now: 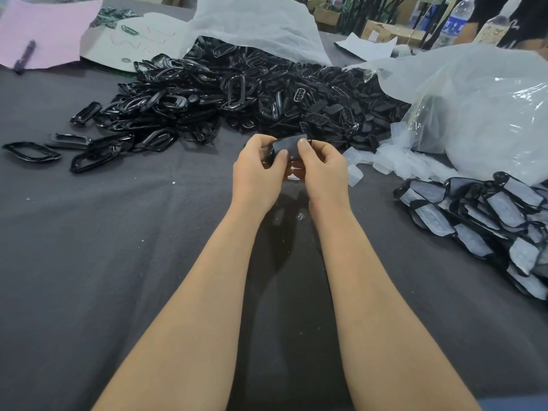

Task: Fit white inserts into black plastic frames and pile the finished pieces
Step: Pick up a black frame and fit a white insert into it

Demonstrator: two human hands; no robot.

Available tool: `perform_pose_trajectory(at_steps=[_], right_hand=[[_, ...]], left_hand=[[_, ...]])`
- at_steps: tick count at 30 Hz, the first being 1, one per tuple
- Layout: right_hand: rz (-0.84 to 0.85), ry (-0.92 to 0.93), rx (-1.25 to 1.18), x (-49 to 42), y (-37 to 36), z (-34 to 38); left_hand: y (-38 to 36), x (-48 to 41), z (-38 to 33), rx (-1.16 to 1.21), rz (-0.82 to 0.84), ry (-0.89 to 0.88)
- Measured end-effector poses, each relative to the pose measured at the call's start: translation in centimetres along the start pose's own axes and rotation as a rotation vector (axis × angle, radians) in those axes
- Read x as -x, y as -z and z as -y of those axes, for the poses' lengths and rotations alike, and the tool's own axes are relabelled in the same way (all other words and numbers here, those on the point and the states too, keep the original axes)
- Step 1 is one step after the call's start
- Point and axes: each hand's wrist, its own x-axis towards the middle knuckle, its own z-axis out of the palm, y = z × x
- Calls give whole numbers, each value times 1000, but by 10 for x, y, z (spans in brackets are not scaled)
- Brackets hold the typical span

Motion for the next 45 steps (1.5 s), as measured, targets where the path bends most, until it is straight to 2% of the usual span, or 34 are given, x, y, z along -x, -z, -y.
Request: perform_pose_trajectory(at_steps=[4, 17, 25, 29, 33, 39, 45], right_hand=[[108, 20, -2, 0, 3, -2], [153, 7, -44, 1, 6, 0], [86, -1, -21, 1, 2, 1], [48, 25, 64, 0, 2, 0], [-4, 96, 180, 1, 0, -2], [-56, 166, 202, -1, -3, -6], [-127, 331, 257, 4, -8, -6]], left_hand=[[2, 1, -2, 44, 6, 23], [6, 1, -3, 134, 10, 22], [4, 0, -2, 109, -4, 33], [2, 0, -1, 84, -3, 33], [1, 1, -1, 17, 10, 2], [0, -3, 1, 11, 5, 19], [1, -5, 5, -35, -34, -27]])
